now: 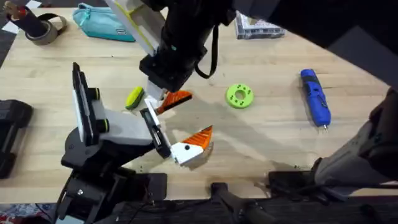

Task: Pick up the gripper from the table and insert it into the empty holder that is missing its gripper. Then pick up a screw, insert it into the mounting hole, and use the screwdriver to tighten it. Finally, clean up the table by picking up the vegetable and placing it into the bucket.

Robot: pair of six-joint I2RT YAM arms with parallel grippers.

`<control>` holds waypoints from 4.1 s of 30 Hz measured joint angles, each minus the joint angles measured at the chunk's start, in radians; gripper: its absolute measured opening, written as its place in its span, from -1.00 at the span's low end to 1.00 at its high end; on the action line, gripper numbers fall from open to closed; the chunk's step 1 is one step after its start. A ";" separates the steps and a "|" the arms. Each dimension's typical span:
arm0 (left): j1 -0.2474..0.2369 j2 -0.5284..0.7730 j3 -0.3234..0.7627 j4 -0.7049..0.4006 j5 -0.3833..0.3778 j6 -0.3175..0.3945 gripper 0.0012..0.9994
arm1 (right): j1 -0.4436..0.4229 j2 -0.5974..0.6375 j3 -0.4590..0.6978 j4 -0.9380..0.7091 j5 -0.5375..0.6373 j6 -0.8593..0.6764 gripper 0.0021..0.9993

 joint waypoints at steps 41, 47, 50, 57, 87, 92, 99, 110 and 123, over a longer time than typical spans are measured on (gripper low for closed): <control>0.000 0.000 0.000 0.000 0.000 0.000 0.97 | 0.030 -0.009 0.001 -0.009 0.070 -0.005 -0.99; 0.000 0.000 0.000 0.000 0.000 0.000 0.97 | 0.030 -0.009 0.001 -0.004 0.073 -0.005 -0.99; 0.000 0.000 0.000 0.000 0.000 0.000 0.97 | 0.030 -0.009 0.001 0.000 0.073 -0.005 -0.99; 0.000 0.000 0.000 0.000 0.000 0.000 0.97 | 0.031 -0.009 0.001 0.000 0.072 -0.005 -0.99; 0.000 0.000 0.000 0.000 0.000 -0.001 0.97 | 0.056 -0.009 -0.026 -0.001 0.073 -0.005 -0.99; 0.000 0.001 0.000 -0.001 0.000 -0.021 0.97 | 0.056 -0.009 -0.041 0.007 0.073 -0.005 -0.99; 0.000 0.001 0.000 -0.001 0.000 -0.027 0.97 | 0.056 -0.009 -0.042 0.008 0.072 -0.005 -0.99; 0.000 0.001 0.000 -0.002 0.000 -0.027 0.97 | 0.056 -0.009 -0.043 0.008 0.073 -0.005 -0.99; 0.000 0.001 0.000 -0.001 -0.007 -0.034 0.97 | 0.040 -0.009 -0.044 0.000 0.114 -0.005 0.84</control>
